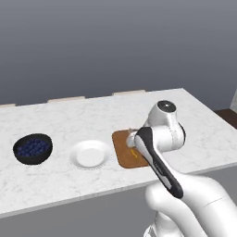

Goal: Pick up the knife from the drawer and place it on the cutting board. Then place the meat from the plate to the cutting board.

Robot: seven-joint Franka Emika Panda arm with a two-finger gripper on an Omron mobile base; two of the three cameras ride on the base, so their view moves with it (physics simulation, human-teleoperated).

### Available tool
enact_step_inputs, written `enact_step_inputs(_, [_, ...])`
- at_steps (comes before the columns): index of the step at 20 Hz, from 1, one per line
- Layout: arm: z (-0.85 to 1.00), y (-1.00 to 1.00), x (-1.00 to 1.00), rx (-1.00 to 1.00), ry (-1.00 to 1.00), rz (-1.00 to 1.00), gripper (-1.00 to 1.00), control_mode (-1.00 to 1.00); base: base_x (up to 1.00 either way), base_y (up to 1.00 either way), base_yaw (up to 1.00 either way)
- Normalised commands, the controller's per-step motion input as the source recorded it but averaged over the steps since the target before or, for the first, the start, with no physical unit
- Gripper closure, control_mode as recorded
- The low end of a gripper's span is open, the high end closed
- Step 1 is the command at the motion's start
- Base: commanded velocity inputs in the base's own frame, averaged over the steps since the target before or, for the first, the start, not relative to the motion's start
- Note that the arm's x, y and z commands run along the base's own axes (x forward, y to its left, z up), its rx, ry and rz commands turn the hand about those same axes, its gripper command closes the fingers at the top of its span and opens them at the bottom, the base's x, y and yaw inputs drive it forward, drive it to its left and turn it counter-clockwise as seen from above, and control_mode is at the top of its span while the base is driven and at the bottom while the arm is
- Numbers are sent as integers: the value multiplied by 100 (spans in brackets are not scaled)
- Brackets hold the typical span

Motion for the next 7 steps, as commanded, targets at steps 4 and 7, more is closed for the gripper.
enact_step_inputs(4, [39,-11,-5,11,-10,0,-100,-100,0,0,0])
enact_step_inputs(7, [43,-10,0,12,-12,0,-100,-100,0,0,0])
